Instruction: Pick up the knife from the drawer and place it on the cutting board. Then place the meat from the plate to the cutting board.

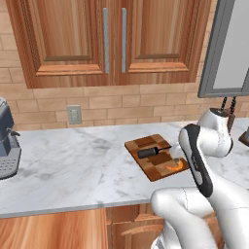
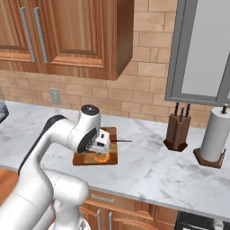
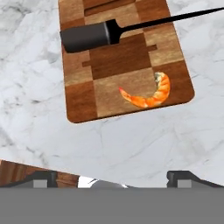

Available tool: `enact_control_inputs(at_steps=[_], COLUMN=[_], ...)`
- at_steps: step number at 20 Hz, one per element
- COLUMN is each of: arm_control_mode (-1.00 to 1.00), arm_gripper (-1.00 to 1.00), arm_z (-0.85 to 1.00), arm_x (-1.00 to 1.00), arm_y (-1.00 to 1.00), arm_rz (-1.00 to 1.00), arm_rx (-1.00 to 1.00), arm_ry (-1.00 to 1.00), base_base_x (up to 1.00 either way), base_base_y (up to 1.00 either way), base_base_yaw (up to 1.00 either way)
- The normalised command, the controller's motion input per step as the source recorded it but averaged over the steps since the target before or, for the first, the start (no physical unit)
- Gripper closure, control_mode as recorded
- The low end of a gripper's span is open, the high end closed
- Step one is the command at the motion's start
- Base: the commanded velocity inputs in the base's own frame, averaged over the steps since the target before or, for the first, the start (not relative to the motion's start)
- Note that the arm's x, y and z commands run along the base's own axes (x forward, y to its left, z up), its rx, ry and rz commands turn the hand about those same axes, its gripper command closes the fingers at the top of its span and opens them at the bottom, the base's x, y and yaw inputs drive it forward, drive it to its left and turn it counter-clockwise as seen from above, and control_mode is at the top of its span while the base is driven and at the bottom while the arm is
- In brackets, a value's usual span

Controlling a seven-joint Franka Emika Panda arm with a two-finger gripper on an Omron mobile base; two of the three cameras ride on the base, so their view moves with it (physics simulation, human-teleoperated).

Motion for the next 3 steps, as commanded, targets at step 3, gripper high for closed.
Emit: enact_control_inputs(at_steps=[3], arm_control_mode=[-1.0], arm_gripper=[-1.0], arm_z=[0.0], arm_x=[-0.3], arm_y=[0.0], arm_rz=[0.0], arm_rx=[0.0], arm_ry=[-0.02], base_base_x=[0.0], base_base_y=[0.0], base_base_yaw=[0.0])
